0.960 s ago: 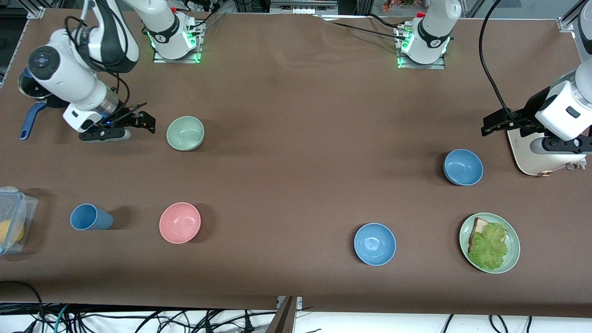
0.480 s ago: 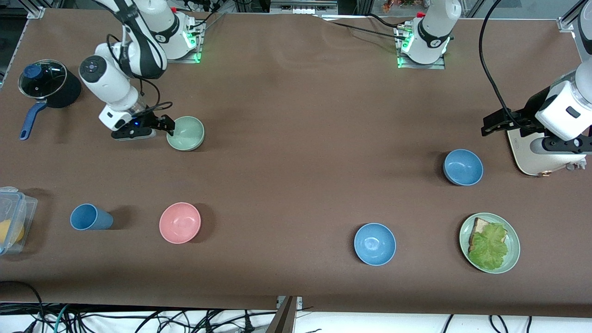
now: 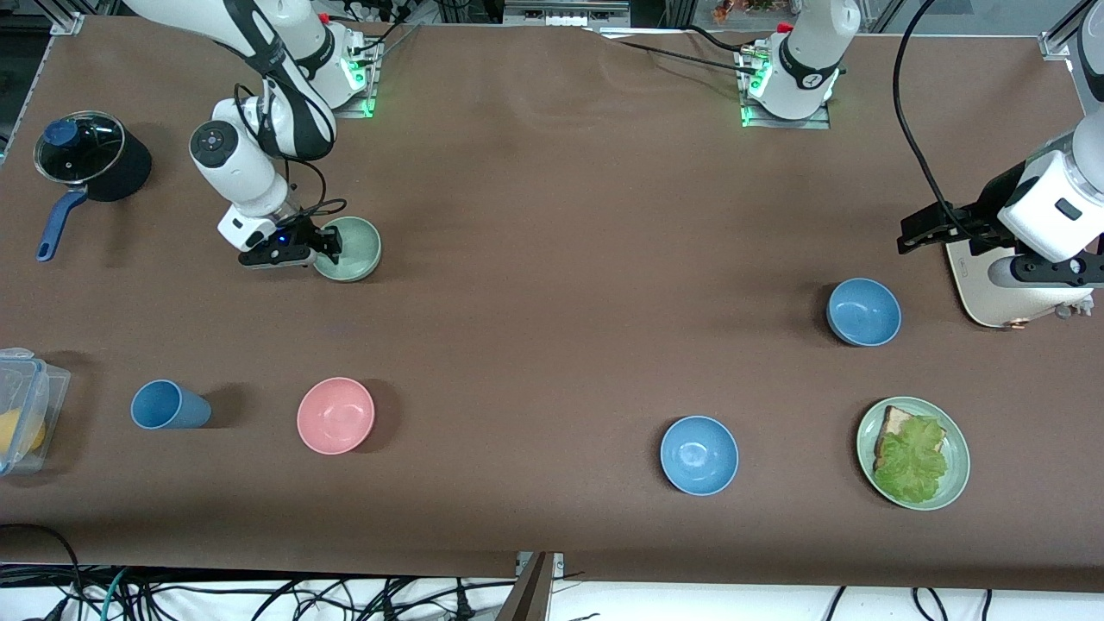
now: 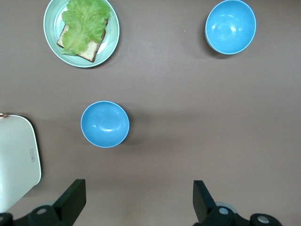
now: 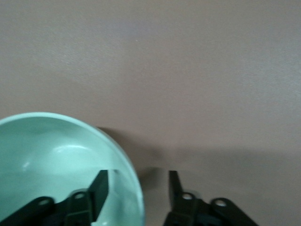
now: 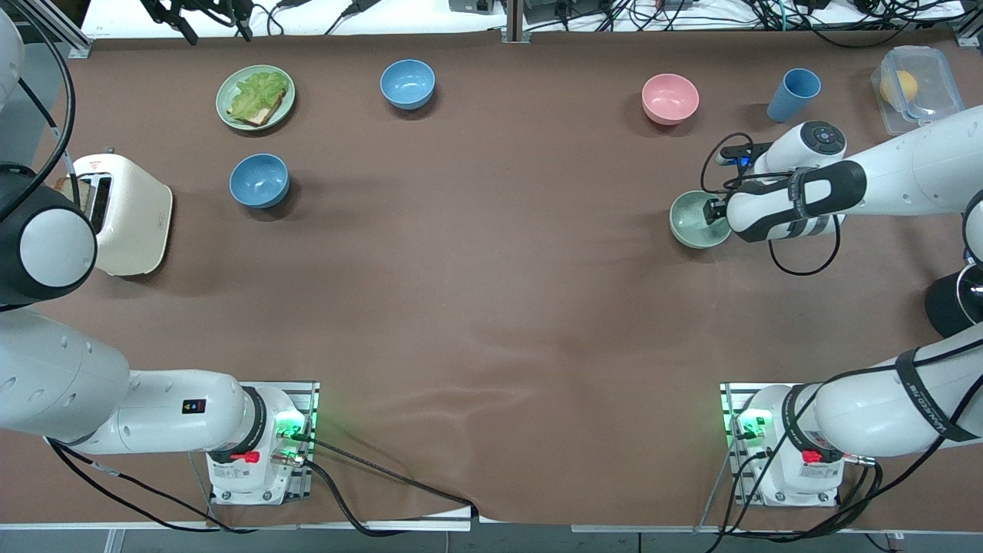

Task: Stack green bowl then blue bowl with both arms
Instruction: 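Grasp the green bowl rim and slide it toward the table middle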

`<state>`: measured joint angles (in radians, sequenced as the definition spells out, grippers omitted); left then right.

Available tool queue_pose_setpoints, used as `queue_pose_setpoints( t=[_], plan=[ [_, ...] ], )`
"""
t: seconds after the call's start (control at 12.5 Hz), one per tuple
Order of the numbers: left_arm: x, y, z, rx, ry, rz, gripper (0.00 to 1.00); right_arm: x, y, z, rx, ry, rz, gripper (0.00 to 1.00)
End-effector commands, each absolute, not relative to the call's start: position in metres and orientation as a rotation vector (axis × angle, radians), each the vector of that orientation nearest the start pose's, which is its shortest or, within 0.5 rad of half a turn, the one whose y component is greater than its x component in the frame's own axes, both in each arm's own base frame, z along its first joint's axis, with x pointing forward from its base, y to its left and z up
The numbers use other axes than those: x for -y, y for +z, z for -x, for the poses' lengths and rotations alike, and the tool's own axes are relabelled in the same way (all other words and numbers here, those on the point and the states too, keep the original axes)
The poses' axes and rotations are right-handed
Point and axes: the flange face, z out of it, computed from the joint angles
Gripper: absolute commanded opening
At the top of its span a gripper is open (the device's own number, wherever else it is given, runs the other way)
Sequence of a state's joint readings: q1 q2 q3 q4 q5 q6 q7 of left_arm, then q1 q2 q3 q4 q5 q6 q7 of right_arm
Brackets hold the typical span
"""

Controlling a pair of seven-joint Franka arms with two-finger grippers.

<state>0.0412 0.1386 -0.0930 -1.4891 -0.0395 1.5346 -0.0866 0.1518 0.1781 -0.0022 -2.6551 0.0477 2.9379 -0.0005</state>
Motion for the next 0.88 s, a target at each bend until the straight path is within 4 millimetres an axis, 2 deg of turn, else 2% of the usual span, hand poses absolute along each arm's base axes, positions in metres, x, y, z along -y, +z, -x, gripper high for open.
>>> queue_pose_setpoints(
  t=[0.0, 0.24, 0.48, 0.56, 0.64, 0.8],
  plan=[
    [0.031, 0.585, -0.590, 0.025, 0.154, 3.179, 1.00, -0.077, 0.205, -0.426, 0.107, -0.162, 3.105, 0.00],
    [0.031, 0.585, -0.590, 0.025, 0.154, 3.179, 1.00, -0.086, 0.221, -0.438, 0.088, -0.125, 3.104, 0.00],
    [0.031, 0.585, -0.590, 0.025, 0.154, 3.179, 1.00, -0.101, 0.264, -0.482, 0.095, -0.051, 3.103, 0.00],
    [0.031, 0.585, -0.590, 0.025, 0.154, 3.179, 1.00, -0.123, 0.286, -0.501, 0.090, -0.046, 3.098, 0.00],
    [0.030, 0.585, -0.590, 0.027, 0.154, 3.179, 1.00, -0.153, 0.304, -0.519, 0.084, -0.022, 3.096, 0.00],
    [0.031, 0.585, -0.590, 0.025, 0.154, 3.179, 1.00, -0.217, 0.327, -0.551, 0.037, 0.019, 3.092, 0.00]
  ],
)
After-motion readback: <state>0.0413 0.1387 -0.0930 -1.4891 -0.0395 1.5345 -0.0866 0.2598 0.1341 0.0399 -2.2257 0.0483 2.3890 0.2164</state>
